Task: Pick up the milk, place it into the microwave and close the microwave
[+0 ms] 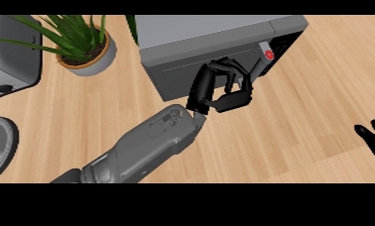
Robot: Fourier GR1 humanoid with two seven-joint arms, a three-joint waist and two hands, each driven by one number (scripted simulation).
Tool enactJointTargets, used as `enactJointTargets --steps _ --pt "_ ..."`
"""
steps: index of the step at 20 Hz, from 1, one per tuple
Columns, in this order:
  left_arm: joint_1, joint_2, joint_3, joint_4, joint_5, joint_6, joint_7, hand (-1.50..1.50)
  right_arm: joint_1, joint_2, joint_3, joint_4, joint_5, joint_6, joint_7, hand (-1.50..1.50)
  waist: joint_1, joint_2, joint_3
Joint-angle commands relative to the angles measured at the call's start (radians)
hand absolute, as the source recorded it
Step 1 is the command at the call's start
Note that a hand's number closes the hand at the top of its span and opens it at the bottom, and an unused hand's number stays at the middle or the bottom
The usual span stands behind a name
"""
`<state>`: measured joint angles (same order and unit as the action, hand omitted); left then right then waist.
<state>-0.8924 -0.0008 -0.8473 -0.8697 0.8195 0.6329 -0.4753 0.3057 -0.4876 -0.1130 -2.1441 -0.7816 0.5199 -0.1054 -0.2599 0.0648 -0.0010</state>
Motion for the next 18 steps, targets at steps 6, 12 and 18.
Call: enactJointTargets --steps 6,12,18 --pt "-0.055 0.001 0.059 0.126 0.053 0.021 -0.041 1.5 -0.019 -0.036 0.004 -0.026 -0.038 0.023 0.022 -1.5 -0.011 0.023 -0.001" --pt "-0.058 0.001 0.055 0.131 0.072 0.027 -0.077 1.5 -0.015 -0.047 0.005 -0.042 -0.061 0.024 0.034 -1.5 -0.025 0.029 -0.001" --pt "-0.059 0.001 0.054 0.143 0.095 0.038 -0.103 1.5 -0.012 -0.053 0.006 -0.058 -0.076 0.02 0.043 -1.5 -0.028 0.025 -0.001"
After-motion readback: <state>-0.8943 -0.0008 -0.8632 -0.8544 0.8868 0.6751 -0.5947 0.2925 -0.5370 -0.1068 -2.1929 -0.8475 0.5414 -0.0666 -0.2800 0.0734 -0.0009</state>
